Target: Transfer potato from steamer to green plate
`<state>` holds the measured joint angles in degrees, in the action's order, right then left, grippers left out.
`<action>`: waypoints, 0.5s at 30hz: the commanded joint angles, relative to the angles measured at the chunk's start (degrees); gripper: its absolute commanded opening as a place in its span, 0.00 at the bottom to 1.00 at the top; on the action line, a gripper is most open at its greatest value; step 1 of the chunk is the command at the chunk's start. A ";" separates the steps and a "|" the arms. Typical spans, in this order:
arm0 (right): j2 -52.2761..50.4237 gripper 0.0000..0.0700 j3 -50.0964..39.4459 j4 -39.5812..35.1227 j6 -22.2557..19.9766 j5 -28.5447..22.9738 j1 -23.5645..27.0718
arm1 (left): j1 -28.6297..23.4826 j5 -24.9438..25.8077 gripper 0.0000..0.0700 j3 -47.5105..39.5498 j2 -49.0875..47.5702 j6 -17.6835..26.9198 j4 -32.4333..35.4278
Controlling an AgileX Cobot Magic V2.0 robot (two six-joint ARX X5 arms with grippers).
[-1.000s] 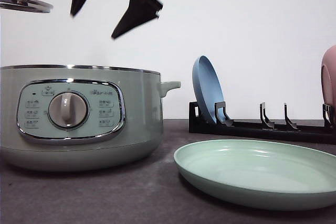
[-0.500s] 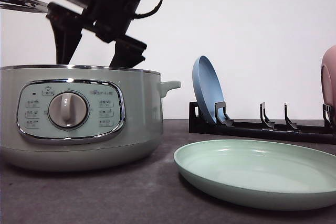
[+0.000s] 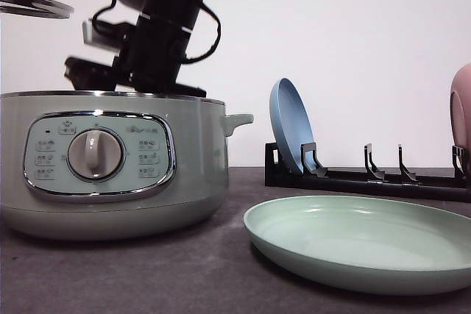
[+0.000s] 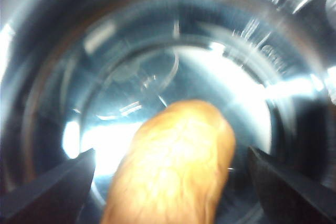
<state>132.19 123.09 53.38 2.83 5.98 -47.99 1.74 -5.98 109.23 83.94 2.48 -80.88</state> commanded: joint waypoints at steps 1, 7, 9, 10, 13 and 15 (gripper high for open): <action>1.30 0.76 1.73 -0.18 -0.22 -0.07 -0.85 | -0.07 -0.20 0.00 1.84 -0.26 0.48 1.22; 1.30 0.56 1.73 2.85 -0.22 -0.02 -0.85 | -0.07 -0.20 0.00 1.84 -0.26 0.48 1.20; 1.29 0.44 1.74 3.27 -0.22 -0.03 -0.85 | -0.07 -0.20 0.00 1.84 -0.26 0.48 1.20; 1.26 0.39 1.77 3.26 -0.22 0.01 -0.85 | -0.07 -0.20 0.00 1.84 -0.26 0.48 1.20; 0.73 0.29 2.59 3.62 -0.26 0.00 -0.79 | -0.07 -0.18 0.00 1.84 -0.26 0.48 1.20; 0.26 0.28 4.22 4.25 -0.30 0.00 -0.64 | -0.07 -0.18 0.00 1.84 -0.26 0.46 1.20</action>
<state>132.22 124.73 58.11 2.83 6.00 -47.99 1.74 -5.98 109.23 83.94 2.48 -80.88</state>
